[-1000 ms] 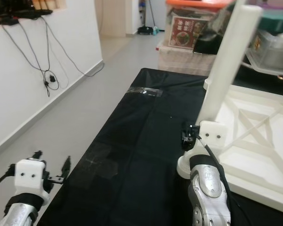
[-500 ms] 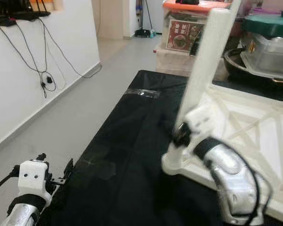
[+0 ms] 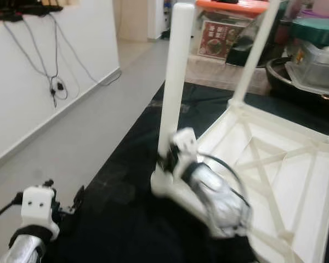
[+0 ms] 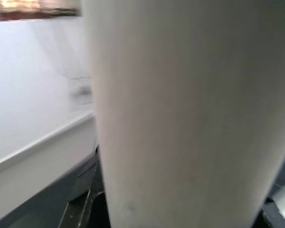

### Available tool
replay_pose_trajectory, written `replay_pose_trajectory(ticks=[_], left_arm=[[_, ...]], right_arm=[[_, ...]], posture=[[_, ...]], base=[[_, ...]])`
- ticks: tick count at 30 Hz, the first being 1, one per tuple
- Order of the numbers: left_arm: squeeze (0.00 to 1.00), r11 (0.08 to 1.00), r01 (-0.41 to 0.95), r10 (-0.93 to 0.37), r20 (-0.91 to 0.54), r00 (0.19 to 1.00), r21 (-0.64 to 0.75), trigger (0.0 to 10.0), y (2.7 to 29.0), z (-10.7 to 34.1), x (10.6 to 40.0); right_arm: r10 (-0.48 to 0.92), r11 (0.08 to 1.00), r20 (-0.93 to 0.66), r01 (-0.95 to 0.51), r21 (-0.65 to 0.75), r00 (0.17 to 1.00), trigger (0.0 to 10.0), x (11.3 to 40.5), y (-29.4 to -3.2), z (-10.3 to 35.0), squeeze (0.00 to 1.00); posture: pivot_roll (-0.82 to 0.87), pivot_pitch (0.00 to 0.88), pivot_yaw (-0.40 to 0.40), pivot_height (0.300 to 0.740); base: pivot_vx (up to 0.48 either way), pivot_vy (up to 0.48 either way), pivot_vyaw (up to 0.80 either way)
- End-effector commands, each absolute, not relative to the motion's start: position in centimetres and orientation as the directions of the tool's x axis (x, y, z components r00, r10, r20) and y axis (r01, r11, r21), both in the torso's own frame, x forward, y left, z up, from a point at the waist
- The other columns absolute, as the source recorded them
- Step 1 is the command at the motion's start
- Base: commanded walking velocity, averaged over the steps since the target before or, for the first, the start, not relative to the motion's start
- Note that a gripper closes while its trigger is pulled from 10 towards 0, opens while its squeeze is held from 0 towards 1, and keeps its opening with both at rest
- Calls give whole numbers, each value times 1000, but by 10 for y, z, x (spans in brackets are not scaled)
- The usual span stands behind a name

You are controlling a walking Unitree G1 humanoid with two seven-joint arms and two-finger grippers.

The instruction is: Building children table

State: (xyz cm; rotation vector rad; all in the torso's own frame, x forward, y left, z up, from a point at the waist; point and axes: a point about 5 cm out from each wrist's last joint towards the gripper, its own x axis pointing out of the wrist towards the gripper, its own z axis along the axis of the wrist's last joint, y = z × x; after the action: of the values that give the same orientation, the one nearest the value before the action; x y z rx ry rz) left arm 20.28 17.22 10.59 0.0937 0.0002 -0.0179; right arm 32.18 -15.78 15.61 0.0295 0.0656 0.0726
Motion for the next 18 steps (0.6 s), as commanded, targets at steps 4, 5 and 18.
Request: replay_pose_trajectory(ticks=[4,5,18], left_arm=[[0,995,5,-2,-37,999,96,10000,178,98,197],[0,995,-2,5,-38,999,96,10000,179,98,197],[0,997,-3,7,-45,999,83,10000,182,98,195]], right_arm=[[-444,886,-336,462,-30,831,0,279,-227,100,0],[-451,882,-328,470,-21,830,0,269,-221,100,0],[-348,929,-266,368,27,899,10000,265,-188,130,1000]], posture=[[134,0,-27,740],[134,0,-27,740],[123,0,-29,740]], base=[[0,0,0],[0,0,0],[0,0,0]])
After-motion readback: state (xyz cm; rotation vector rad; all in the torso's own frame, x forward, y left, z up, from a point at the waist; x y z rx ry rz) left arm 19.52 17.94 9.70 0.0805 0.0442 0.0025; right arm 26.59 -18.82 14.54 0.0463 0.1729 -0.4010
